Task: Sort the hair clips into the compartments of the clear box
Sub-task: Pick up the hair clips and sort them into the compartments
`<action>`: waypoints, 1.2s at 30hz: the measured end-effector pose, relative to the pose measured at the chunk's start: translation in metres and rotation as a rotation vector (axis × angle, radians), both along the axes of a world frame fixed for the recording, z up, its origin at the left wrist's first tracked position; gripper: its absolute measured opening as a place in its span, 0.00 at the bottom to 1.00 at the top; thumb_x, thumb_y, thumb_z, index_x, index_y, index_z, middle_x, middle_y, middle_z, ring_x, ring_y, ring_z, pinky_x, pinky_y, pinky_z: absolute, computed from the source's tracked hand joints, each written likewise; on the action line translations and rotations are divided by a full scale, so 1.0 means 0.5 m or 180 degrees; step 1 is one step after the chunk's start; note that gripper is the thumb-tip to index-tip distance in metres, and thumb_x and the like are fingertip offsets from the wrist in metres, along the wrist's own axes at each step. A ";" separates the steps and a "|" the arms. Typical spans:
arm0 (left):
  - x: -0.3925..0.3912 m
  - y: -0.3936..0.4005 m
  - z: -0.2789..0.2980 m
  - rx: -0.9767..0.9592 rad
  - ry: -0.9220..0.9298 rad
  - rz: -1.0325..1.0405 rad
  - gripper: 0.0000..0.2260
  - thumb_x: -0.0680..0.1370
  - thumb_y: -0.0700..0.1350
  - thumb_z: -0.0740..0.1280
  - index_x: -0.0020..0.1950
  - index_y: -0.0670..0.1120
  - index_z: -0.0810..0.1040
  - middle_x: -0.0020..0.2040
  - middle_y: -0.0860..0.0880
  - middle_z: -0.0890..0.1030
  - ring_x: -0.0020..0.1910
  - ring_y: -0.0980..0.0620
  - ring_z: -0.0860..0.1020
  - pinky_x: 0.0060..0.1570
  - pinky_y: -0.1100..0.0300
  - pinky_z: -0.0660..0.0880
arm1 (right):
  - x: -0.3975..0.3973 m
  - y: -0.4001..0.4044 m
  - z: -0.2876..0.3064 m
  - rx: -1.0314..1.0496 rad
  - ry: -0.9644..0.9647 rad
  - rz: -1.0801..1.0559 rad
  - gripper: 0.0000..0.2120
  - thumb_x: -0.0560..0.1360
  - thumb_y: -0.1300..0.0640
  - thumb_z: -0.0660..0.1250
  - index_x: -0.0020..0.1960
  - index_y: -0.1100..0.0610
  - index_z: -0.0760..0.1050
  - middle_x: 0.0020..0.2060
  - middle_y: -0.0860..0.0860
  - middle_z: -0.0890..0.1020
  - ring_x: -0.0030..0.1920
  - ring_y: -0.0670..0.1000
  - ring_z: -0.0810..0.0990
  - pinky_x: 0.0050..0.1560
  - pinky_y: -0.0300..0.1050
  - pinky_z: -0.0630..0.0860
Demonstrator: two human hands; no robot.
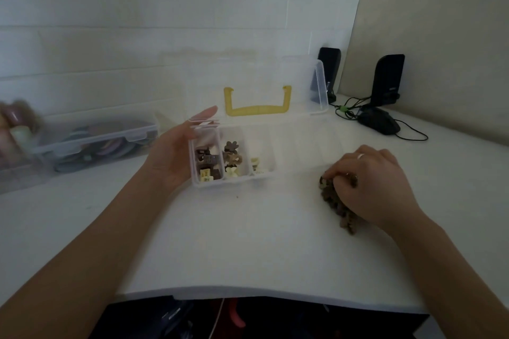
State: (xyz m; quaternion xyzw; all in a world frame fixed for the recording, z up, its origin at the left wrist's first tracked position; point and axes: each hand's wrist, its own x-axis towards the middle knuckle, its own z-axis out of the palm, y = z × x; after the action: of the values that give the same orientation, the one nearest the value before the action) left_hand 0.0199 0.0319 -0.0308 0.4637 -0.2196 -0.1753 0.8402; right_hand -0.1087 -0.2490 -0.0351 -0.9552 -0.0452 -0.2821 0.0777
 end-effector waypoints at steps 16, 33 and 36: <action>-0.008 0.000 0.005 -0.0087 -0.0025 -0.0081 0.35 0.47 0.44 0.78 0.56 0.46 0.82 0.49 0.44 0.83 0.46 0.47 0.82 0.41 0.55 0.79 | -0.001 0.016 -0.002 0.0396 0.0529 0.0748 0.10 0.71 0.53 0.70 0.50 0.42 0.81 0.41 0.32 0.77 0.43 0.40 0.73 0.49 0.44 0.69; -0.001 0.004 0.001 -0.0012 -0.0019 -0.0109 0.37 0.50 0.44 0.78 0.60 0.47 0.79 0.55 0.43 0.80 0.51 0.46 0.80 0.47 0.52 0.78 | -0.005 0.053 0.006 0.1818 0.0435 0.1268 0.12 0.70 0.66 0.71 0.45 0.49 0.82 0.41 0.38 0.82 0.38 0.38 0.80 0.38 0.25 0.71; -0.005 0.004 0.001 -0.0009 -0.0024 -0.0126 0.36 0.50 0.44 0.78 0.58 0.47 0.80 0.52 0.44 0.82 0.49 0.47 0.81 0.45 0.53 0.79 | -0.004 0.053 -0.001 0.1774 0.0493 0.1347 0.14 0.70 0.67 0.70 0.46 0.49 0.82 0.43 0.39 0.83 0.42 0.41 0.81 0.39 0.27 0.72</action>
State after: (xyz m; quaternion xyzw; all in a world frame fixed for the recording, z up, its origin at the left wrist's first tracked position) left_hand 0.0174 0.0339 -0.0301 0.4587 -0.2321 -0.1899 0.8364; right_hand -0.1105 -0.2224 -0.0354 -0.8853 -0.1572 -0.1880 0.3952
